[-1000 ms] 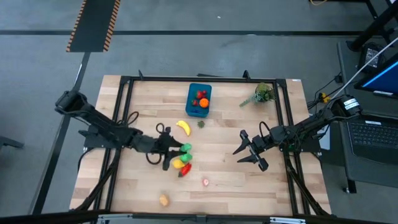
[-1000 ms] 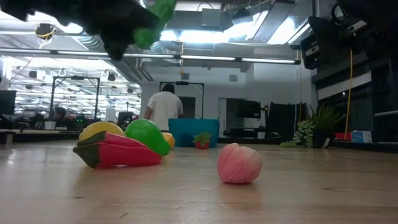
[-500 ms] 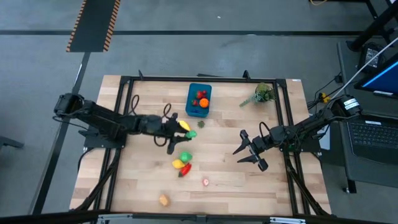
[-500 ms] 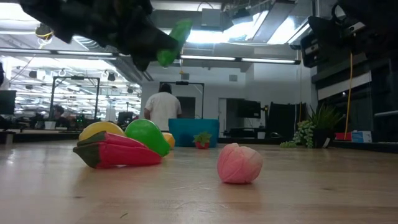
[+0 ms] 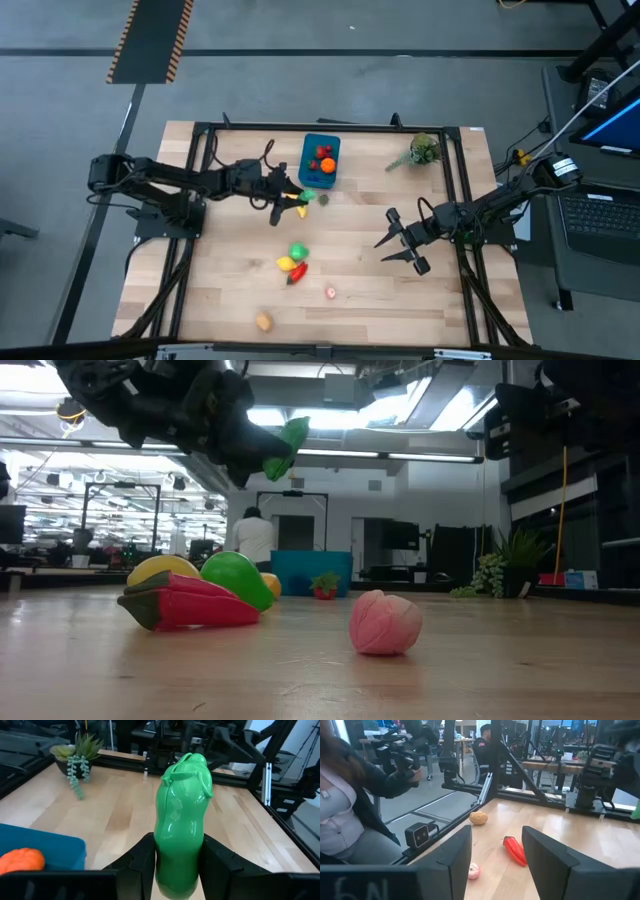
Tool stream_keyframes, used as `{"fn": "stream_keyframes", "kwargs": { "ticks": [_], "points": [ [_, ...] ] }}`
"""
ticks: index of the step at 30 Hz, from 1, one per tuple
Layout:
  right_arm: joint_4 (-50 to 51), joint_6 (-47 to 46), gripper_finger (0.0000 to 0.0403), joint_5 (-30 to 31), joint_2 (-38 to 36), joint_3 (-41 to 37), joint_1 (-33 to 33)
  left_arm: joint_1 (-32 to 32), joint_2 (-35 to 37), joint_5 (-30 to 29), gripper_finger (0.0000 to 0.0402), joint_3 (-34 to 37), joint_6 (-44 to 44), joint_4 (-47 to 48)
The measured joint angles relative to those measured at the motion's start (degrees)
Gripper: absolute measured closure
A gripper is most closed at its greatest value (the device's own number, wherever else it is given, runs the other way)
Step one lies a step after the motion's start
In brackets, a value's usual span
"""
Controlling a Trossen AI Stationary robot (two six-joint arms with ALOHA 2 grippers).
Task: Pick and placing Produce into tupperware
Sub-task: Put the pea into the blue bin
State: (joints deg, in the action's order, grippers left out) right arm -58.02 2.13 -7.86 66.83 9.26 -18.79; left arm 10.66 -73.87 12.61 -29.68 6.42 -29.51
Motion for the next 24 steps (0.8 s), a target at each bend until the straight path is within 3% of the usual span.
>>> {"fn": "stream_keyframes", "kwargs": {
  "ticks": [6, 19, 24],
  "points": [
    [-0.65, 1.40, 0.0226, 2.81, 0.00, 0.02, 1.35, 4.59, 0.00, 3.22, 0.0289, -0.01, -0.61, 0.52],
    [-0.76, -0.31, 0.0226, 3.76, 0.00, 0.02, 5.36, 13.20, -0.07, 3.39, 0.0289, -0.06, 0.97, 4.03],
    [-0.92, -0.31, 0.0226, 3.76, 0.00, 0.02, 6.10, 15.46, -2.23, 3.35, 0.0289, -3.79, 1.42, 8.72]
  ]
}}
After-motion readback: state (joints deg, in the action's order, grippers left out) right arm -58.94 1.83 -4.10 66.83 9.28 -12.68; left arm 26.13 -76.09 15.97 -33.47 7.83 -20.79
